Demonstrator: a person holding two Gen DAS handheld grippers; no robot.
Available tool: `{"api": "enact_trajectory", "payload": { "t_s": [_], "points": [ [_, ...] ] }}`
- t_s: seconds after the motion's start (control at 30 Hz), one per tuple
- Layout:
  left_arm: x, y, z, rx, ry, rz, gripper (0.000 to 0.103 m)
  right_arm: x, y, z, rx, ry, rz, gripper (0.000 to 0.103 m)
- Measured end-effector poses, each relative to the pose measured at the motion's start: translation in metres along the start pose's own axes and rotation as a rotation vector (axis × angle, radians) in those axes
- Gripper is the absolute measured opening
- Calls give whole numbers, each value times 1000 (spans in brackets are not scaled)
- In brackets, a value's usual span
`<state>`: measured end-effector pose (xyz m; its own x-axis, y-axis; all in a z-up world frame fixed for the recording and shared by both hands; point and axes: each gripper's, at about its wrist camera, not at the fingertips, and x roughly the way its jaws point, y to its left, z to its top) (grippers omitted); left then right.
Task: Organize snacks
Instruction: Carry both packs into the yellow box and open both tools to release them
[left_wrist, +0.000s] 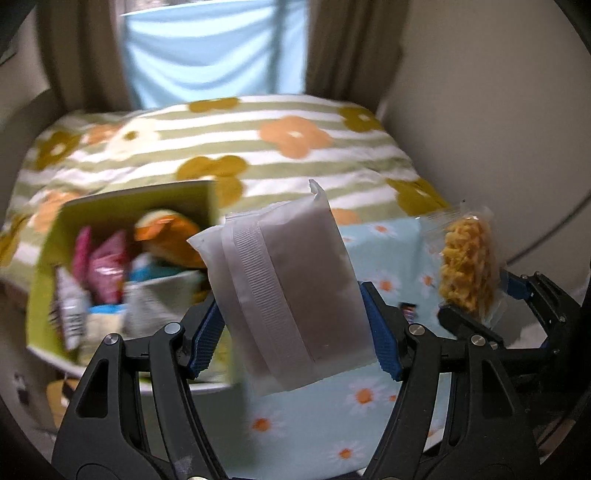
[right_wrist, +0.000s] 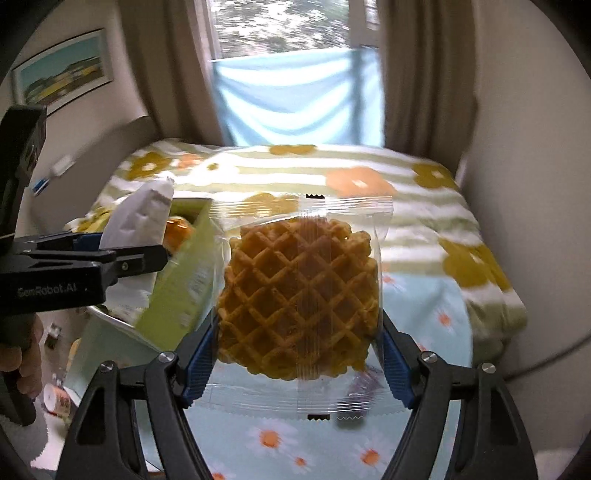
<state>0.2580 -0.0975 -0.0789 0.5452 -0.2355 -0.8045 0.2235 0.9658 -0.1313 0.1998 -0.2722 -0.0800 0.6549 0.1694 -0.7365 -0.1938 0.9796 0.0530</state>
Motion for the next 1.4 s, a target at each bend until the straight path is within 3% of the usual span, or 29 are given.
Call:
{"api": "enact_trajectory", "payload": {
  "t_s": [0.27, 0.57, 0.77, 0.87, 0.9, 0.93, 0.97, 1.23, 1.4],
  "points": [
    [-23, 109, -7, -98, -11, 86, 67, 23, 83, 38, -80, -14, 97, 73],
    [-2, 197, -19, -101, 65, 104, 67, 66, 158, 65, -84, 4, 118, 73],
    [29, 221, -29, -78, 136, 41, 67, 89, 182, 68, -67, 40, 72, 73],
    [36, 228, -31, -57, 134, 17, 70, 98, 186, 66, -46, 66, 50, 73],
    [39, 229, -30, -47, 140, 19, 75, 100, 187, 65, -41, 75, 43, 73],
    [42, 230, -30, -41, 149, 24, 92, 102, 188, 65, -33, 81, 37, 73],
    [45, 231, -31, -36, 157, 27, 103, 103, 188, 65, -24, 87, 31, 73],
    [52, 251, -46, -74, 201, -3, 103, 117, 193, 65, 0, 123, 10, 73],
    [49, 250, -44, -52, 183, 45, 103, 126, 188, 68, 8, 138, 34, 74]
  ]
}}
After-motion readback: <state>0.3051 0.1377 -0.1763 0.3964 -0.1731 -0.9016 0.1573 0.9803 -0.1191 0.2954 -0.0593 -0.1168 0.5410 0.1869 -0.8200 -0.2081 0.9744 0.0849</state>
